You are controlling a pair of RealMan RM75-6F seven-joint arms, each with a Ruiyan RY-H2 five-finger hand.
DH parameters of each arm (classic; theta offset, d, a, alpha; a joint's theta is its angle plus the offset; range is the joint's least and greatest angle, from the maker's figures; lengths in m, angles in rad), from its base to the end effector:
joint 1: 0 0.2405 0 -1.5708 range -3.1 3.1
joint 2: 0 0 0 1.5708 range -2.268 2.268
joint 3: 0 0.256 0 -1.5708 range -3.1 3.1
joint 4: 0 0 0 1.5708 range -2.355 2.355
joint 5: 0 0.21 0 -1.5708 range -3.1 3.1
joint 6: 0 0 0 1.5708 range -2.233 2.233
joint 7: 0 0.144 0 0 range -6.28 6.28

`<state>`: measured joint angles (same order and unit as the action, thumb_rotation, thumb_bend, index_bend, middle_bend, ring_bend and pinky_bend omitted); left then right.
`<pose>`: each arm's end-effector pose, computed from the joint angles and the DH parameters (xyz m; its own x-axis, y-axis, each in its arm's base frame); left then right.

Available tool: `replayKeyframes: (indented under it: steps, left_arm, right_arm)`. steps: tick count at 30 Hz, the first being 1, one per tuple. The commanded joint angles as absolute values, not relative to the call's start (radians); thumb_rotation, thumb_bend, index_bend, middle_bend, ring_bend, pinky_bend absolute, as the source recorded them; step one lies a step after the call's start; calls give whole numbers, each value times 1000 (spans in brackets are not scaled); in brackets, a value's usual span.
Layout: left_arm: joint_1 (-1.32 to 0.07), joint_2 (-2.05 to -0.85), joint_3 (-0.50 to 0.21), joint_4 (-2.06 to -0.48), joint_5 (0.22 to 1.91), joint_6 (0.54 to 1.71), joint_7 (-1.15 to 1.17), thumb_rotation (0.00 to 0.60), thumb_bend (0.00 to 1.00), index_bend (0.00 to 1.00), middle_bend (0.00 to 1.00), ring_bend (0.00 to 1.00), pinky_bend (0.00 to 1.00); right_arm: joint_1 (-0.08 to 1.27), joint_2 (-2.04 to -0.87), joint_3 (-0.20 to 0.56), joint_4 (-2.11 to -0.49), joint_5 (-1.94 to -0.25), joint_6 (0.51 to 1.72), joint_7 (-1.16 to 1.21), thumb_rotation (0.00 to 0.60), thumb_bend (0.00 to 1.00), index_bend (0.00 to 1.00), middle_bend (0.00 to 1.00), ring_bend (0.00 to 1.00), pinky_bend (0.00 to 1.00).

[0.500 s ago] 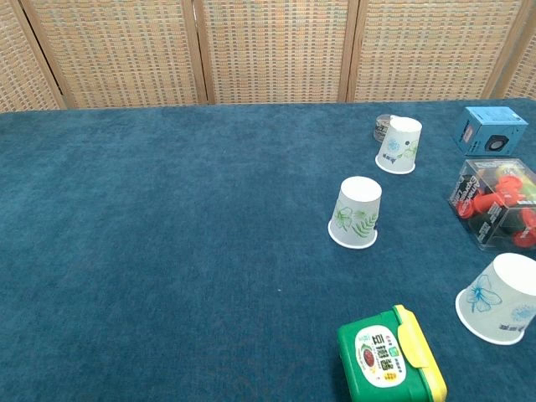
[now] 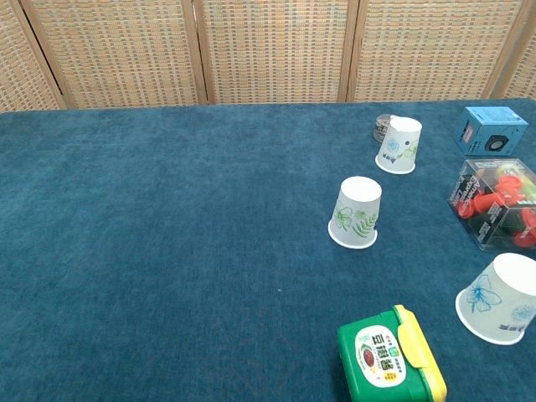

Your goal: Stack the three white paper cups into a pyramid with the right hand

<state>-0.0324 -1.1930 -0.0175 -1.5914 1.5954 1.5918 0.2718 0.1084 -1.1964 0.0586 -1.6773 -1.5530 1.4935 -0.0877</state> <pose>-0.3011 0.1574 0.1422 0.5858 -0.0628 0.8081 0.8075 -0.0399 -0.5885 -0.2774 -0.1873 0.1297 0.3472 0.0177 0.9376 -0.9333 -0.0917 0.3473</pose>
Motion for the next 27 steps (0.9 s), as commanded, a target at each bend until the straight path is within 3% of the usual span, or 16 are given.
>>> replayKeyframes:
  steps: [1,21,27]
  left_arm:
    - [-32,-1193,-18,-1591,1593,1591,270,600,207,0,0,0,0]
    - [-35,-1196,-15,-1594,1598,1586,277,600,207,0,0,0,0]
    - [-32,-1189,-17,-1594,1599,1594,259,600,206,0,0,0,0]
  right_arm:
    - [108,-1194,57,-1681,-1556,1496,-84,600,131,0,0,0,0]
    - [114,-1182,39,-1686,-1597,1487,-69,600,131,0,0,0,0]
    - [126,-1181,16,-1697,-1628,1461,-73,600,131,87,0,0,0]
